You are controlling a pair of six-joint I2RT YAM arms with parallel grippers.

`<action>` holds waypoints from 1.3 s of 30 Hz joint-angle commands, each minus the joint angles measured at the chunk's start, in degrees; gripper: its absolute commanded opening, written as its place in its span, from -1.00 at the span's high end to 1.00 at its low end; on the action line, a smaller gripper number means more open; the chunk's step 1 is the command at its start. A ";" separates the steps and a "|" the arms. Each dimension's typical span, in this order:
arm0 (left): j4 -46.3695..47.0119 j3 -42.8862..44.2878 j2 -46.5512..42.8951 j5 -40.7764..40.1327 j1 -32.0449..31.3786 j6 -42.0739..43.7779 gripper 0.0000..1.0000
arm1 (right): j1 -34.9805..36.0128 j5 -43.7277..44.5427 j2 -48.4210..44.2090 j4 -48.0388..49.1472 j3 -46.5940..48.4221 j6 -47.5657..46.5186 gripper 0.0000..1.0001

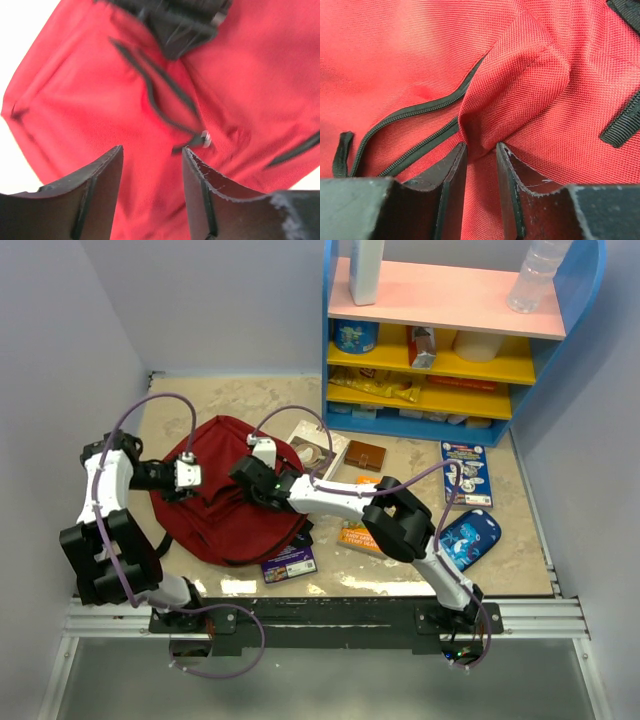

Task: Pack the student bag
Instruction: Unzip the student bag at the center of the board.

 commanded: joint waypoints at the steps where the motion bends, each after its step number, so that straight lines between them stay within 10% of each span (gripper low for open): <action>1: 3.01 -2.80 -0.27 5.76 -5.63 -2.09 -0.12 | -0.25 -1.17 -2.33 2.00 -3.88 0.72 0.36; 8: 19.55 -6.32 0.78 2.07 -12.49 -20.81 -0.11 | -0.25 -1.87 -3.38 3.41 -5.37 0.19 0.43; 25: 33.71 -12.13 1.92 -11.81 -16.18 -31.38 -0.12 | -0.25 -2.49 -4.35 5.26 -7.48 0.10 0.51; 35: 48.20 -15.28 1.06 -20.86 -17.42 -39.28 0.43 | -0.43 -2.58 -5.41 5.61 -8.88 0.10 0.53; 39: 50.77 -14.85 -1.23 -21.05 -17.42 -42.45 1.00 | -0.43 -3.02 -5.67 6.57 -10.03 0.28 0.55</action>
